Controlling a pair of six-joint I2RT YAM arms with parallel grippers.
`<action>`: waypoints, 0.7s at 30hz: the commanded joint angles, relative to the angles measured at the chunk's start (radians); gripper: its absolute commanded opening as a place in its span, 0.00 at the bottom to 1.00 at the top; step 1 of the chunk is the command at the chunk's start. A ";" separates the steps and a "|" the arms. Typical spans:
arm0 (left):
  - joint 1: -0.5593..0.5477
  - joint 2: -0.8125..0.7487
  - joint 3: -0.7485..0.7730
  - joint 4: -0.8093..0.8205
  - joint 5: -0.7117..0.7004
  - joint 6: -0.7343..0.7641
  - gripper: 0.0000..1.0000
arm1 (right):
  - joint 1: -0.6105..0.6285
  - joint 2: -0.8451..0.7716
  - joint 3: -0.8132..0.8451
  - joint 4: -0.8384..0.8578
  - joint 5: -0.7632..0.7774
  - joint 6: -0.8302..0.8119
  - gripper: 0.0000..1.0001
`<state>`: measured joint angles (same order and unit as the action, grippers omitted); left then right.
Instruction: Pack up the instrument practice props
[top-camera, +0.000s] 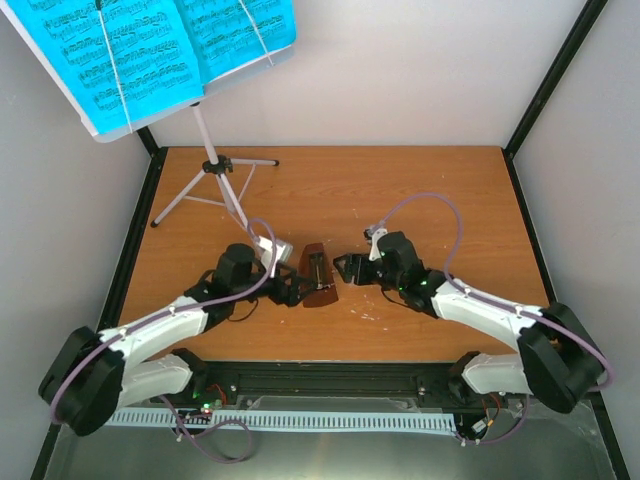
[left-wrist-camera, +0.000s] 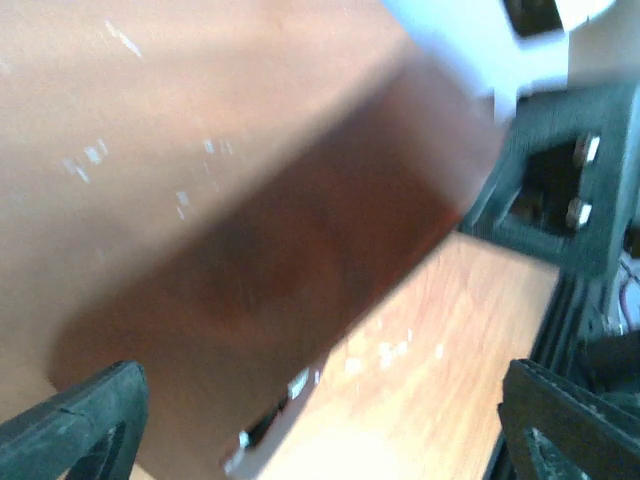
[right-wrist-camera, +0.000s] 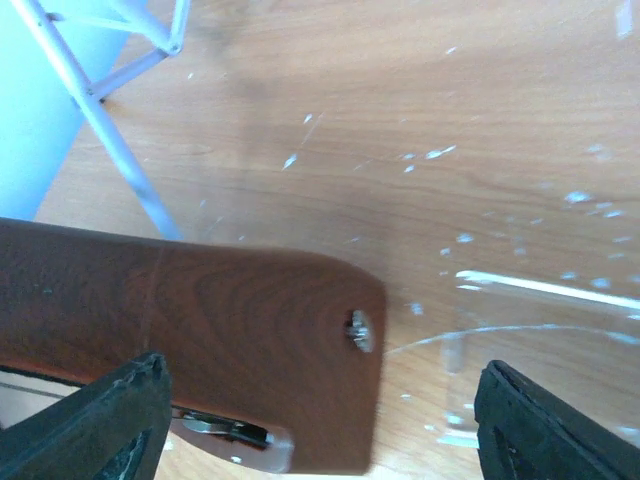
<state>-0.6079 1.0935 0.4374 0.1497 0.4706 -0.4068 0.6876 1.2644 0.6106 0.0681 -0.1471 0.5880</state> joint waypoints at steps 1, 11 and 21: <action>-0.005 -0.108 0.209 -0.224 -0.180 -0.025 0.99 | -0.071 -0.108 0.026 -0.200 0.059 -0.068 0.84; 0.216 -0.017 0.656 -0.483 -0.007 0.249 0.99 | -0.334 -0.105 -0.021 -0.337 -0.052 -0.137 0.84; 0.223 -0.016 0.703 -0.455 -0.211 0.404 1.00 | -0.378 0.129 0.028 -0.302 -0.136 -0.228 0.69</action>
<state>-0.3862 1.1065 1.1671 -0.3218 0.3393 -0.0765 0.3183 1.3418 0.6033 -0.2359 -0.2462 0.4160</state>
